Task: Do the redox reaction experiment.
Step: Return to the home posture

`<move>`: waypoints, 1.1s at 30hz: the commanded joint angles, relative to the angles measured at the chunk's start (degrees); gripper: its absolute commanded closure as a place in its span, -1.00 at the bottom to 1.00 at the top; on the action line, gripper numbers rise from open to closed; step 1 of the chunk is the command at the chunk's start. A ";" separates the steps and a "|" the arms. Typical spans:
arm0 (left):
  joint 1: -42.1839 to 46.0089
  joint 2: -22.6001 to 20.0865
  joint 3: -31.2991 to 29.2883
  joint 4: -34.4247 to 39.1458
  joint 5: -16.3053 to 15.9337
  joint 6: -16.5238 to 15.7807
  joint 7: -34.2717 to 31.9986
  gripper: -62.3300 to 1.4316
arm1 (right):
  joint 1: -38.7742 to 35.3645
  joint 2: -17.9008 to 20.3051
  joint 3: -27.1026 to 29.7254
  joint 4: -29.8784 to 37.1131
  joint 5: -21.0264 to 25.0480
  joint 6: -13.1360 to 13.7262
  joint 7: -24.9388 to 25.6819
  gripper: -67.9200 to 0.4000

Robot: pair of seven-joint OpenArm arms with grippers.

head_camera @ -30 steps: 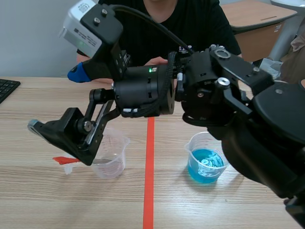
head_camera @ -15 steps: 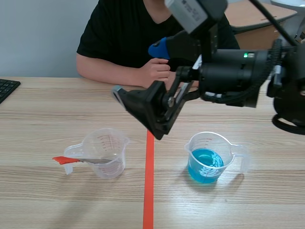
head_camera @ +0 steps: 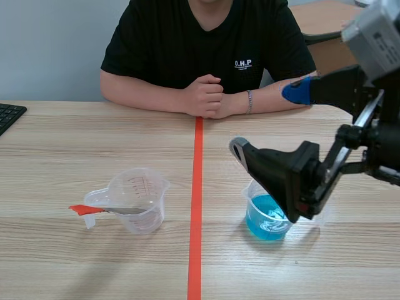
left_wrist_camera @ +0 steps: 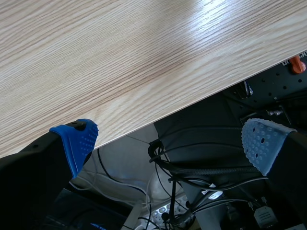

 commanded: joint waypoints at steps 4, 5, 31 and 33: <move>0.79 0.13 -0.04 0.17 -0.31 -0.11 -0.68 -1.00 | -8.04 0.17 7.06 3.72 0.61 -1.29 4.09 -1.00; 0.79 0.13 -0.04 0.17 -0.33 -0.11 -0.68 -1.00 | -9.79 0.17 8.50 4.26 0.61 -1.29 4.46 -1.00; 0.74 -6.38 -5.35 18.40 -1.07 -1.25 -4.87 -1.00 | -21.09 -0.48 16.55 5.81 -1.09 -1.29 7.32 -1.00; 0.70 -7.37 -5.35 20.57 -1.46 -1.75 -5.20 -1.00 | -21.09 -0.48 16.55 5.81 -1.11 -1.29 7.30 -1.00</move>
